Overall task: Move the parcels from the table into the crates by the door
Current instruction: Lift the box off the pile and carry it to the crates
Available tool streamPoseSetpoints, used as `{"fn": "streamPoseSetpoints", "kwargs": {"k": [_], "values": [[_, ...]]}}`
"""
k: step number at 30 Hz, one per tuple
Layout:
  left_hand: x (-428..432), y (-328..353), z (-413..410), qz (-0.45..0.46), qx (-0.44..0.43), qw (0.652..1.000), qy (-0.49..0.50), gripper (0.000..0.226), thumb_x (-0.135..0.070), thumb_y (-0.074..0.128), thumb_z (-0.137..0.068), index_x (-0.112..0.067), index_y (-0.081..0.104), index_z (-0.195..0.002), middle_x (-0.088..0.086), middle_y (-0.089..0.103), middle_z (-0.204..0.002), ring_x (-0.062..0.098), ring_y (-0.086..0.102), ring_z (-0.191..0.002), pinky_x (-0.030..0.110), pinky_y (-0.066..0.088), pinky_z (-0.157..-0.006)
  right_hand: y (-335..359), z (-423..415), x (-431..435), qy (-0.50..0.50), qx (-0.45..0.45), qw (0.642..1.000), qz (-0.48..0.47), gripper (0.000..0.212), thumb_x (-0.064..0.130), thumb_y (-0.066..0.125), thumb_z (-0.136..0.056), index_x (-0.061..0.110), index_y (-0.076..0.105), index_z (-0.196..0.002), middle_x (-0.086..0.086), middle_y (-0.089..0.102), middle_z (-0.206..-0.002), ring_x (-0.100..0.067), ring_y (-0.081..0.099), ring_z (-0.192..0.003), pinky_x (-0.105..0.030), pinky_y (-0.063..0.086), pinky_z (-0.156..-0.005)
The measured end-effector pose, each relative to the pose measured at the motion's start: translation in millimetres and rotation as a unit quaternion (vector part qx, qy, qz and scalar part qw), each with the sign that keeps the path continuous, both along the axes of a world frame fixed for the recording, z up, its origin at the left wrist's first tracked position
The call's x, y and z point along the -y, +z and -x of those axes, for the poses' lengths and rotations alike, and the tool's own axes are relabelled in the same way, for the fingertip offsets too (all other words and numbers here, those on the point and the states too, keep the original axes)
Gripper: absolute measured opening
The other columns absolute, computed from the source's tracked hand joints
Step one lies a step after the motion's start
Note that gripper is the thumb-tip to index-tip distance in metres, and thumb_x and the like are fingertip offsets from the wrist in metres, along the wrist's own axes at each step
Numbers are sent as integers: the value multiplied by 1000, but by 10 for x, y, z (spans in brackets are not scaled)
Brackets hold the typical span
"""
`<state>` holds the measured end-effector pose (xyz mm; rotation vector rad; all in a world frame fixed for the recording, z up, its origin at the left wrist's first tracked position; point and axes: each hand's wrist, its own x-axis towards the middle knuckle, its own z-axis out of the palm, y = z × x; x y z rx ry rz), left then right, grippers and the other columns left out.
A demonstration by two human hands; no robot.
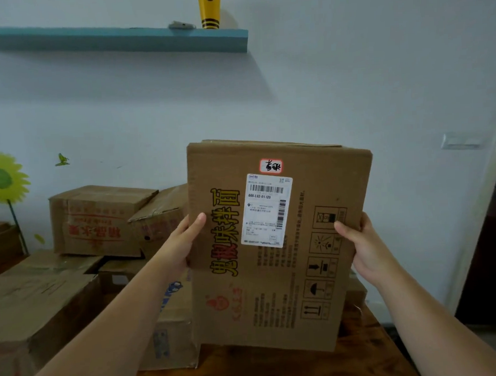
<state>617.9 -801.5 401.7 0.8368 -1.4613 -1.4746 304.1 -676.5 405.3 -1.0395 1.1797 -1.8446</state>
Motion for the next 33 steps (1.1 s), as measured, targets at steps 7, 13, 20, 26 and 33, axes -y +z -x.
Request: {"fn": "streamPoseSetpoints", "kwargs": {"k": [7,13,20,26,33], "values": [[-5,-104,138,2,47,999,10,76,-56,70,-60,-40,46,-130,-6,63,-119,22,56,-111,46,44,-91,-130,223,-148,-20,-90,993,-78,66,4,73,-71,20,43,-127,-5,65,-114,-27,62,-105,-43,51,-80],[-81,-199,315,-20,29,999,26,58,-56,66,-65,-28,59,-115,-1,67,-114,18,61,-102,34,48,-77,-149,351,-257,-57,-19,997,-46,50,29,72,-66,20,50,-110,-9,65,-112,-24,66,-97,-41,54,-72],[-8,-347,547,-18,6,999,-35,64,-55,65,-67,-40,50,-128,-6,71,-107,15,69,-95,32,54,-72,-369,538,-235,-13,-37,995,-95,45,11,67,-82,34,50,-118,-5,66,-116,-26,63,-106,-44,52,-80],[256,-381,787,-7,7,1000,-8,72,-58,68,-61,-36,50,-127,-7,73,-100,13,70,-88,27,53,-67,-456,685,-53,-72,-18,992,-102,72,26,76,-66,10,45,-129,-12,65,-115,-27,68,-97,-39,57,-68],[578,-294,1401,-66,2,997,-28,76,-71,70,-46,-39,55,-113,0,70,-109,26,66,-101,51,48,-92,-305,1205,129,-36,-28,992,-118,67,25,74,-66,28,47,-128,-4,69,-113,-23,68,-100,-44,53,-83]]}}
